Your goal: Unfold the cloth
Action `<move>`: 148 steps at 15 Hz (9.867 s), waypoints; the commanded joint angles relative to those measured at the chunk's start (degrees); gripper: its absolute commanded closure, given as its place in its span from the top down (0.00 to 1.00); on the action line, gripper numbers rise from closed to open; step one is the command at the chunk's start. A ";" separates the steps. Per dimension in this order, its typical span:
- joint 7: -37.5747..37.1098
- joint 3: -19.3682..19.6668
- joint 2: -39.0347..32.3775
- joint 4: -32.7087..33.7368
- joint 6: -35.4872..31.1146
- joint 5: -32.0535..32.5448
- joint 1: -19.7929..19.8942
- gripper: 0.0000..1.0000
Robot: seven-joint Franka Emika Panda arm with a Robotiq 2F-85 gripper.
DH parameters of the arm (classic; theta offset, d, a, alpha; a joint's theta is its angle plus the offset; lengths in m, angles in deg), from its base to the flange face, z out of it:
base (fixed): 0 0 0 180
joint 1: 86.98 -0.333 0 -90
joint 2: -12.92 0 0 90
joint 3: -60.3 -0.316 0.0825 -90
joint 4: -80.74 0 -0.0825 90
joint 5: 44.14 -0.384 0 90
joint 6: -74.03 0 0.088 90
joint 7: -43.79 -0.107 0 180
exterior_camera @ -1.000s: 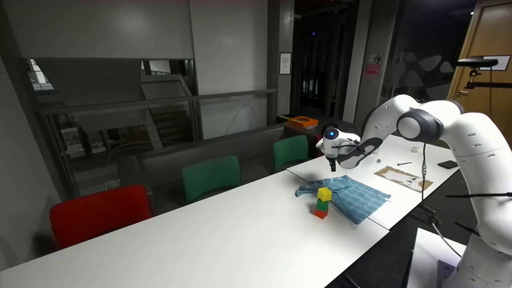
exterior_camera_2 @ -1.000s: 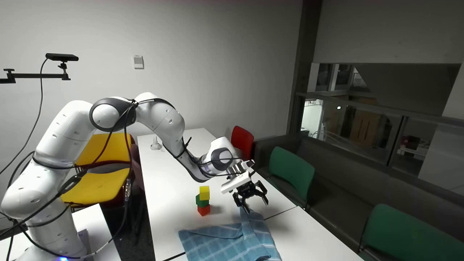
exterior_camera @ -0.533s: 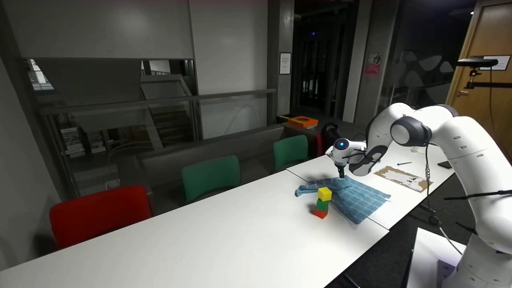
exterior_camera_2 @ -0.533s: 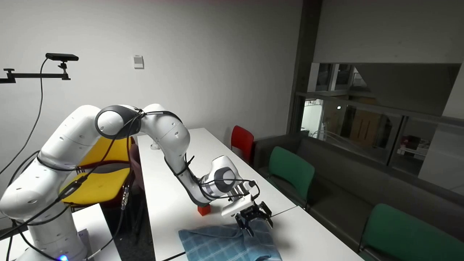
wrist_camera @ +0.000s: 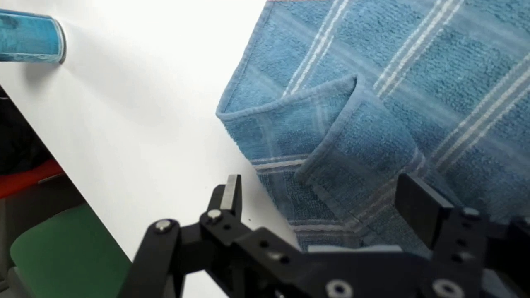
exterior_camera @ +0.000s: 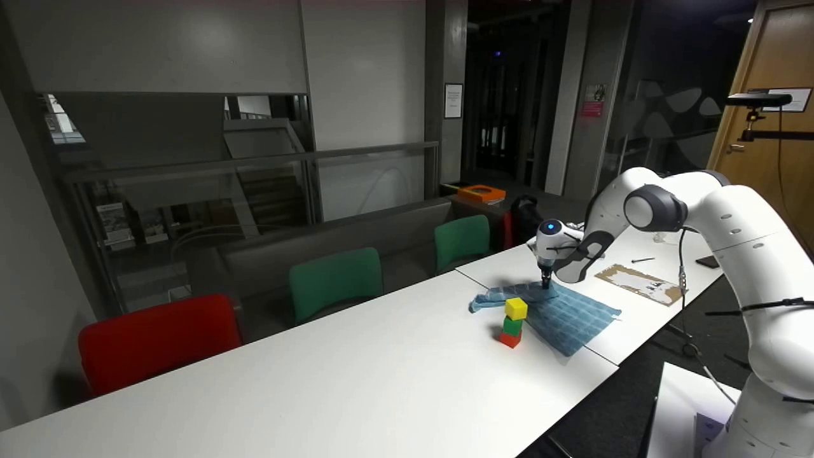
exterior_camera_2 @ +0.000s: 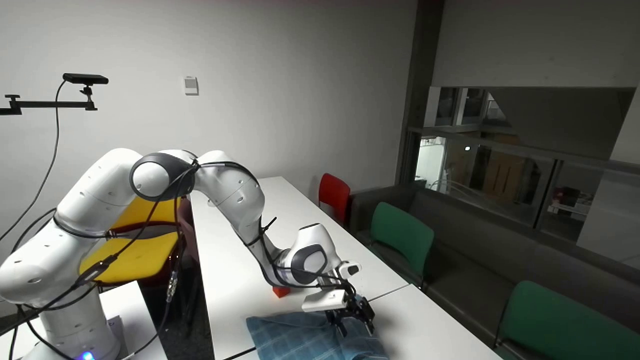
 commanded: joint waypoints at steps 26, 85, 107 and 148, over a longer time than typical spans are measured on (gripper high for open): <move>20.38 -9.43 -4.98 4.83 6.25 -28.42 9.89 0.35; -9.30 16.15 3.78 -8.44 -10.28 -26.04 -6.59 0.01; -11.06 23.66 11.64 -27.95 -14.14 -26.98 -10.63 0.01; -16.61 47.72 5.95 -52.44 -28.94 -41.44 -43.01 0.01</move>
